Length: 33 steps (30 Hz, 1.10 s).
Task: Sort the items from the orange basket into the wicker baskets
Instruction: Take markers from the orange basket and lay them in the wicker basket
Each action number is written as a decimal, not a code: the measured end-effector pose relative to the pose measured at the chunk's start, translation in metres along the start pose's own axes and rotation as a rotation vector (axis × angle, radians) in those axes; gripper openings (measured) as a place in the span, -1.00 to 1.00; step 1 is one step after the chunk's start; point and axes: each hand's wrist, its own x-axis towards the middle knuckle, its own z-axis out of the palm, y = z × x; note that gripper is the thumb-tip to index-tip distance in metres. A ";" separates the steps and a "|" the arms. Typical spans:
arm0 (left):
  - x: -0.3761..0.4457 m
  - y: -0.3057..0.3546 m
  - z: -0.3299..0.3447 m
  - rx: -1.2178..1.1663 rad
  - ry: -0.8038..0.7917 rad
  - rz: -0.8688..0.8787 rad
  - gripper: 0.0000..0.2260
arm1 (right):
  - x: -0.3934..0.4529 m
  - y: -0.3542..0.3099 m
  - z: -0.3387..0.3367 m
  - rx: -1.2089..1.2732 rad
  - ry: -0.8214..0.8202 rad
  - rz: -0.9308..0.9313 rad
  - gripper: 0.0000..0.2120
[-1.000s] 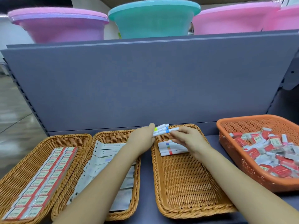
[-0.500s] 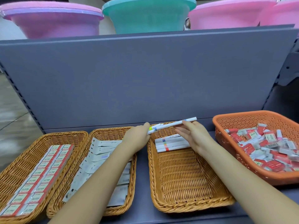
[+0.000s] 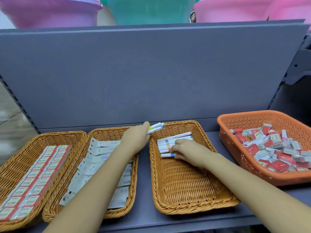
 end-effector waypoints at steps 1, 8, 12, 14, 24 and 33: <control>-0.001 0.001 0.000 0.007 0.000 0.006 -0.83 | 0.002 -0.001 0.000 -0.022 -0.017 0.004 -0.73; 0.000 0.006 -0.002 0.015 0.014 0.035 -0.85 | 0.021 -0.010 -0.010 -0.104 0.001 0.047 -0.79; 0.001 0.007 -0.002 0.044 0.008 0.045 -0.84 | 0.023 -0.008 -0.005 -0.076 0.034 0.044 -0.80; 0.002 0.008 -0.001 0.051 0.006 0.049 -0.83 | 0.023 -0.006 -0.002 -0.025 0.024 0.060 -0.79; 0.003 0.013 -0.003 0.073 0.016 0.080 -0.83 | 0.013 0.010 -0.035 0.343 0.523 0.143 -0.83; -0.001 0.021 -0.011 0.102 0.028 0.148 -0.84 | 0.021 -0.008 -0.043 0.379 0.389 0.132 -0.88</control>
